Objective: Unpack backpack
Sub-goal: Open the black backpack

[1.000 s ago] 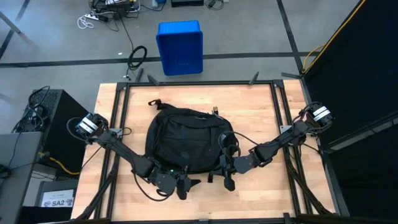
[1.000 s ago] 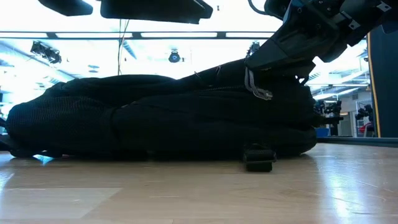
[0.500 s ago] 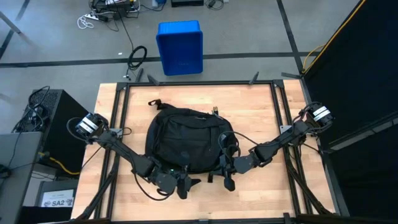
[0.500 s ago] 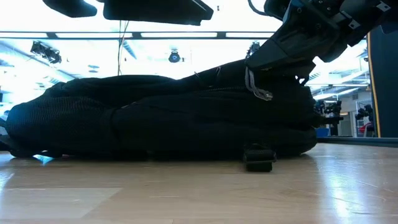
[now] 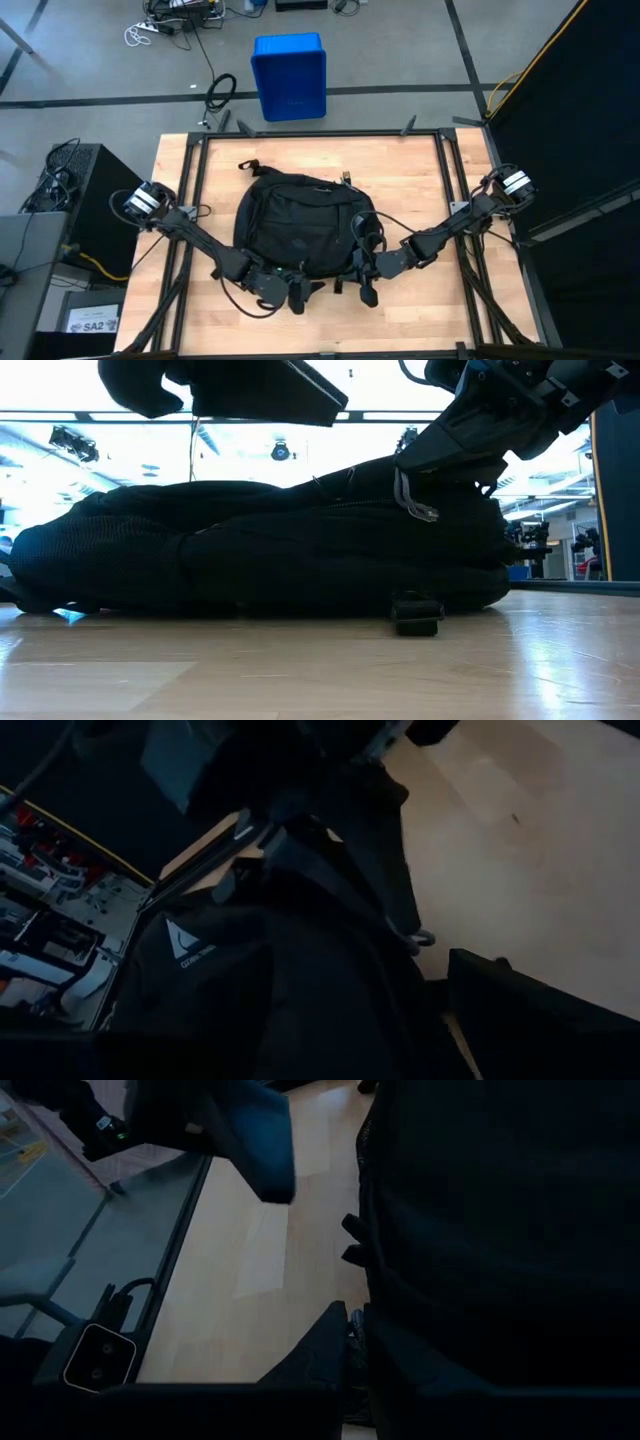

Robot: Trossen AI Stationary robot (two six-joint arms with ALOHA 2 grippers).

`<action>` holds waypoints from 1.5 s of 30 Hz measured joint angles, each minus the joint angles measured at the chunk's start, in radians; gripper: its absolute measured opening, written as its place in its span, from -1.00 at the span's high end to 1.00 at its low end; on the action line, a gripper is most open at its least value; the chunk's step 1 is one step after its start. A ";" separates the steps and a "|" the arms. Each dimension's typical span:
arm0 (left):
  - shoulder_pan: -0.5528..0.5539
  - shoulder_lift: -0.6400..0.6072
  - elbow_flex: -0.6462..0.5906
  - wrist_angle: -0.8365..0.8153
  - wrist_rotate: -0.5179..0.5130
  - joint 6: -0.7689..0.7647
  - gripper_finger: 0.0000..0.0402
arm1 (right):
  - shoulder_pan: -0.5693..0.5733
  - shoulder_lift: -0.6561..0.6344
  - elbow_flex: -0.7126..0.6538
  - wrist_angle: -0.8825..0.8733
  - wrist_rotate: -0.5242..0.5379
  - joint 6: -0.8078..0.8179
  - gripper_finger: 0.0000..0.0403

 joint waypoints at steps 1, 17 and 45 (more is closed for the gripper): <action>0.000 0.002 0.000 -0.002 0.000 0.000 -0.32 | 0.000 0.000 0.000 0.000 0.000 0.000 0.99; 0.006 0.003 0.000 0.019 0.001 0.004 -0.33 | 0.000 0.000 0.000 0.005 0.000 0.009 0.99; 0.007 0.003 0.000 0.028 0.004 0.002 -0.35 | -0.003 0.000 0.000 0.007 -0.017 0.000 0.98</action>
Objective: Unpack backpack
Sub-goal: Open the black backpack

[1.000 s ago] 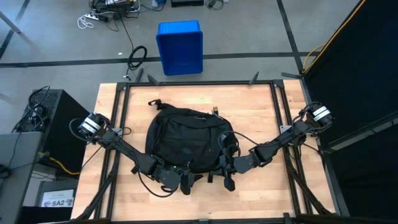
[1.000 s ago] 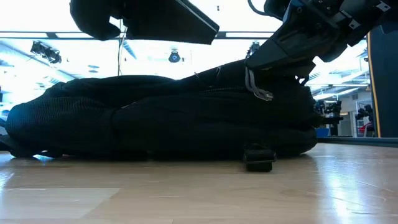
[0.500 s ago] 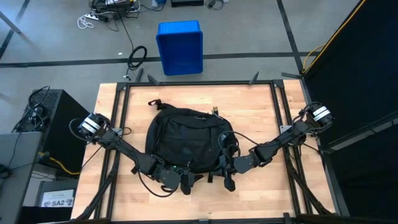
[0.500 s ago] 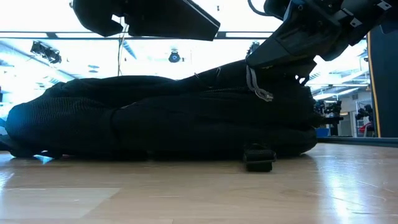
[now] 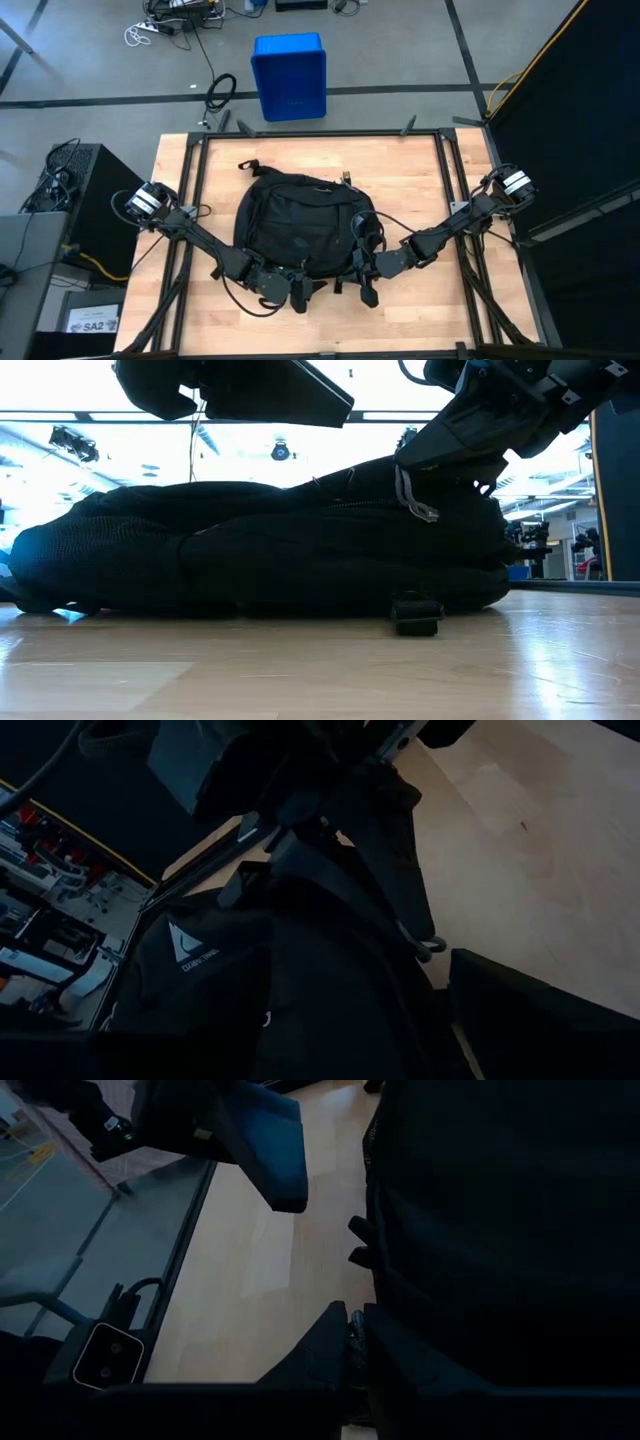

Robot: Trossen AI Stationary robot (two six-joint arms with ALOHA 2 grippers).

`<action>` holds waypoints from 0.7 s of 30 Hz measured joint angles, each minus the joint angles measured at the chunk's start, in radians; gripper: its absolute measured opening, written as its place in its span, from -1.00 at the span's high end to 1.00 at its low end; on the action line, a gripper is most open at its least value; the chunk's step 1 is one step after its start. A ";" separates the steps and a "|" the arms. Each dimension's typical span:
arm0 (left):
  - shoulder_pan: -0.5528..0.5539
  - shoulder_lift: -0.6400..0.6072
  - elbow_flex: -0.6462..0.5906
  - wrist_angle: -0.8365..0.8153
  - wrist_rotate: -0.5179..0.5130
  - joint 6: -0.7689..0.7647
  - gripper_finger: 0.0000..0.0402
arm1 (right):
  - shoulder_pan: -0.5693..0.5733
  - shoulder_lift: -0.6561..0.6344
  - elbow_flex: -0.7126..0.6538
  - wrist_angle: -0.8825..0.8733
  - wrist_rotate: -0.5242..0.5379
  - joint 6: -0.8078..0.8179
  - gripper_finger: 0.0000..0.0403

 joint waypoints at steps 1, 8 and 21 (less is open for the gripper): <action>0.000 0.000 0.000 0.000 0.000 0.000 -0.35 | 0.000 0.000 0.000 0.000 0.000 0.000 0.98; 0.007 0.030 0.000 0.018 -0.001 0.003 -0.35 | 0.000 0.000 0.000 0.000 0.000 0.000 0.98; 0.022 0.125 0.075 0.027 -0.023 0.066 -0.49 | 0.000 0.000 0.000 0.000 -0.002 -0.002 0.98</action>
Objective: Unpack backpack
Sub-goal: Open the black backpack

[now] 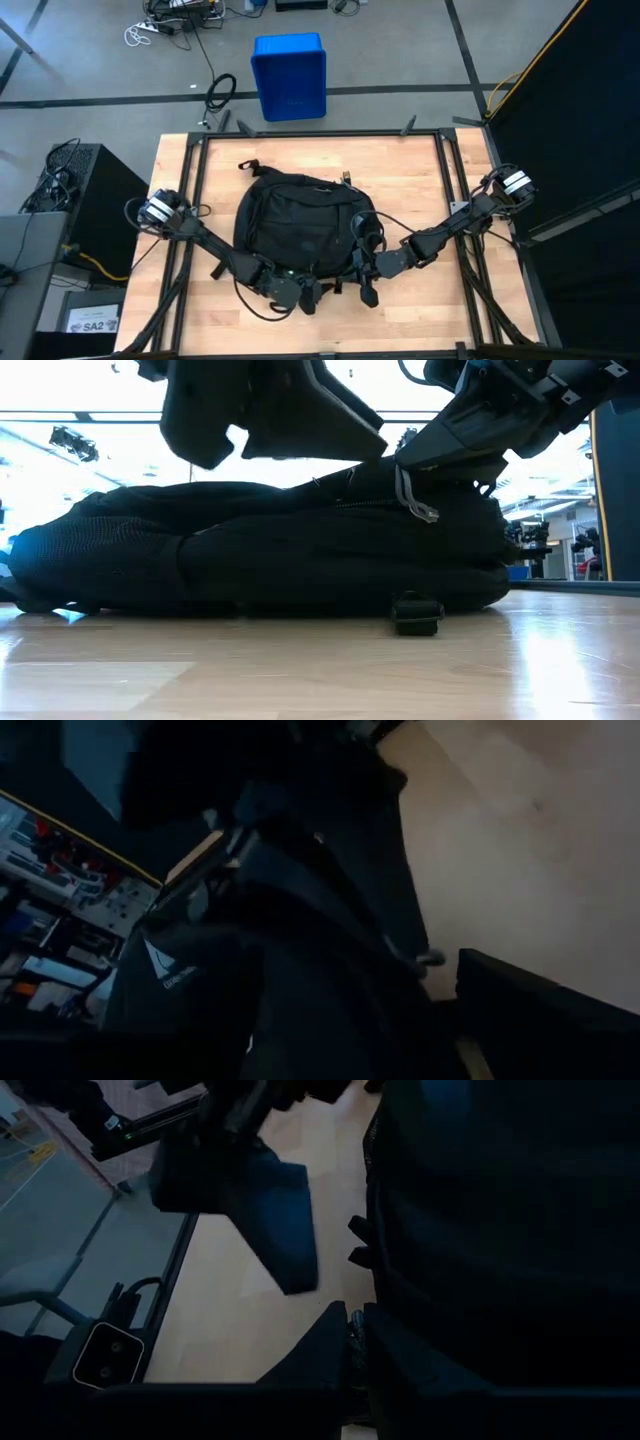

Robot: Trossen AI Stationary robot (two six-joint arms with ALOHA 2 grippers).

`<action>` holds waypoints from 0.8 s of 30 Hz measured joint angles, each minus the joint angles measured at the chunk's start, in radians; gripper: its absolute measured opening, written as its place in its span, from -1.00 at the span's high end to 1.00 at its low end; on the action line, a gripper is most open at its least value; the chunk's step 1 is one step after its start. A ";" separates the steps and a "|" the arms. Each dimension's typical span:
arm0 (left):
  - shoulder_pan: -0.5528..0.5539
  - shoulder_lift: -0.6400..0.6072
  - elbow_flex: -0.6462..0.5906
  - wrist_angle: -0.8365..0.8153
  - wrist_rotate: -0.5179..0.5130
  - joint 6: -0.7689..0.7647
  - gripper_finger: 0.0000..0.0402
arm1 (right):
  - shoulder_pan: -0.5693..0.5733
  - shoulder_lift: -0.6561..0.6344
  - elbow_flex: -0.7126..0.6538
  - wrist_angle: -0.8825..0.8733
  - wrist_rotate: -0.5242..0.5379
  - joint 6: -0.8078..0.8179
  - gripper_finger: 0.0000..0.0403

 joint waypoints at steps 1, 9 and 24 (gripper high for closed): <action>0.005 0.000 0.001 -0.014 -0.001 -0.001 -0.50 | 0.000 0.000 0.000 0.000 0.000 0.000 0.98; 0.047 0.019 0.003 -0.079 -0.003 -0.066 -0.52 | 0.000 0.000 0.000 0.000 -0.002 0.000 0.98; 0.063 0.040 0.003 -0.088 0.021 -0.074 0.31 | -0.002 0.000 0.000 0.000 -0.002 0.000 0.98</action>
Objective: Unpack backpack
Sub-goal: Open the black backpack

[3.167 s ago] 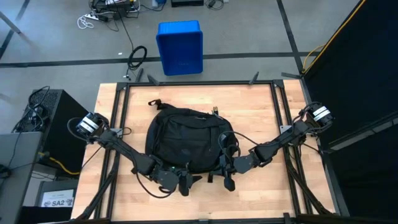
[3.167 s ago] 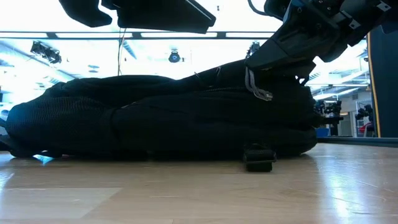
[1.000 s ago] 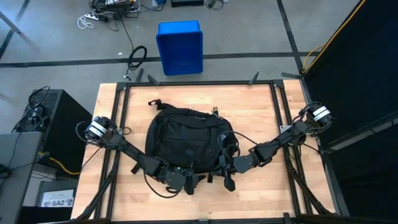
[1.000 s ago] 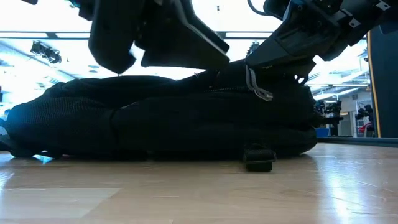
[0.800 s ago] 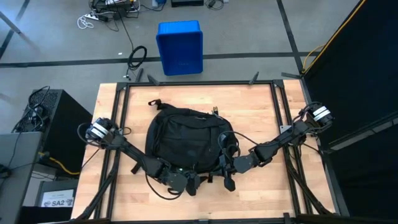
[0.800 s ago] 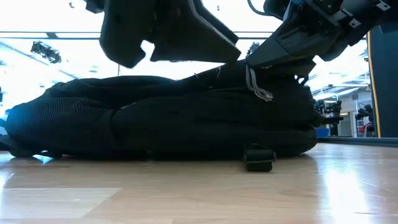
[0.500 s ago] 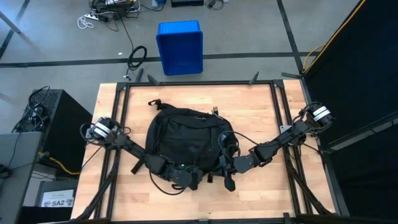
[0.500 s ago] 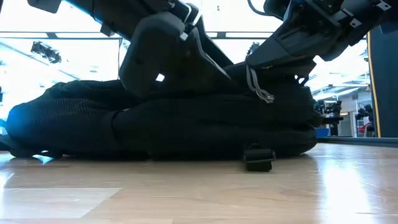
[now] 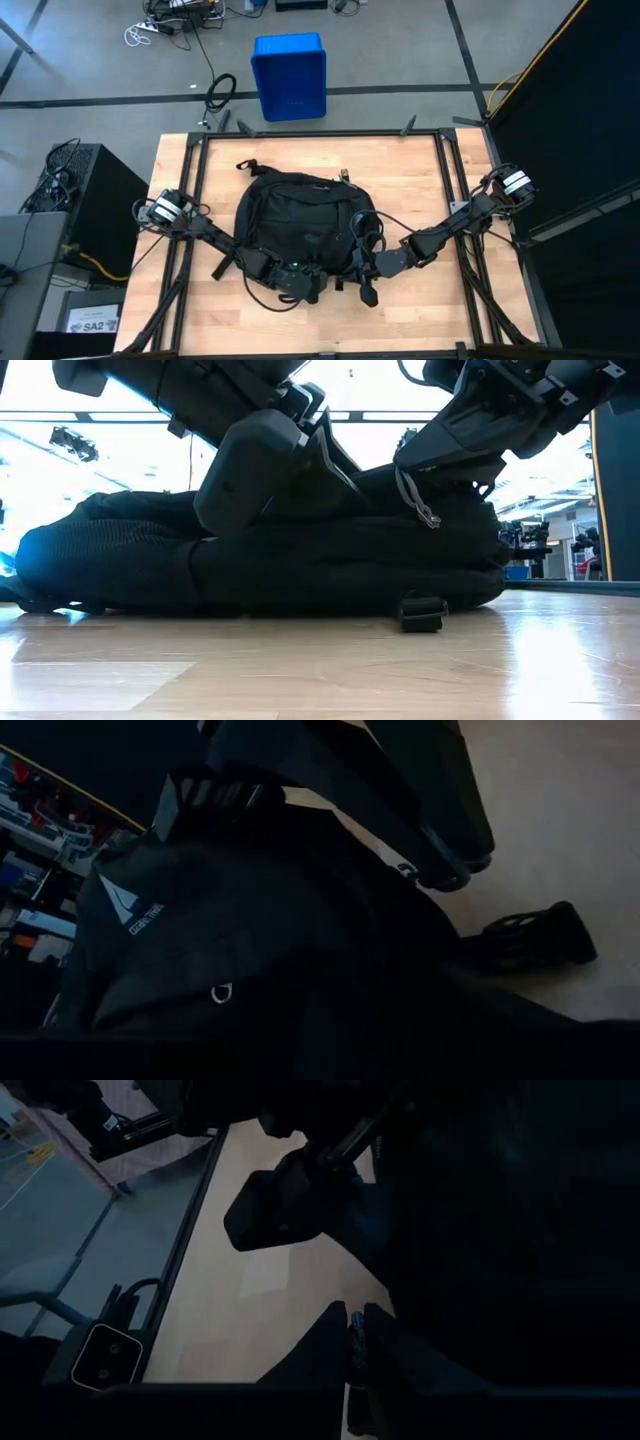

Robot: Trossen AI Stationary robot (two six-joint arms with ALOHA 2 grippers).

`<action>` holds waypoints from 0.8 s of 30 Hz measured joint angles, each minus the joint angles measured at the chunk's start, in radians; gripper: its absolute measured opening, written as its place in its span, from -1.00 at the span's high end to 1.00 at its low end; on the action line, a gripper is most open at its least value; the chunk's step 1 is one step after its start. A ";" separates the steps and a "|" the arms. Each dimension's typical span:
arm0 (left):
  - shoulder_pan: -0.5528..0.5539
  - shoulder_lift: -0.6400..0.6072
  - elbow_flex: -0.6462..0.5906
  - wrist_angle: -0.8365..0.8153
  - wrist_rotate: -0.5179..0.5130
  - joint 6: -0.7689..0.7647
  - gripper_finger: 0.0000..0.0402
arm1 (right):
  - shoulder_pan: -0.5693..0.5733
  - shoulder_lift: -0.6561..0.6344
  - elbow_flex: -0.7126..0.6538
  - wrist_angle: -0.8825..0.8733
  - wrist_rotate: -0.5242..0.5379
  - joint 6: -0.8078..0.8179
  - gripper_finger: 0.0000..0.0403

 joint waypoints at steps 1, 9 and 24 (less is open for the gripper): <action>0.000 0.000 0.000 0.000 0.000 0.000 0.39 | 0.000 0.000 0.000 0.000 0.000 0.000 0.98; 0.001 0.000 0.000 0.000 0.002 -0.018 0.94 | -0.001 0.000 0.000 0.000 0.000 0.000 0.98; 0.005 0.000 0.000 0.001 0.019 -0.047 0.96 | 0.000 0.000 0.000 0.000 0.000 0.000 0.98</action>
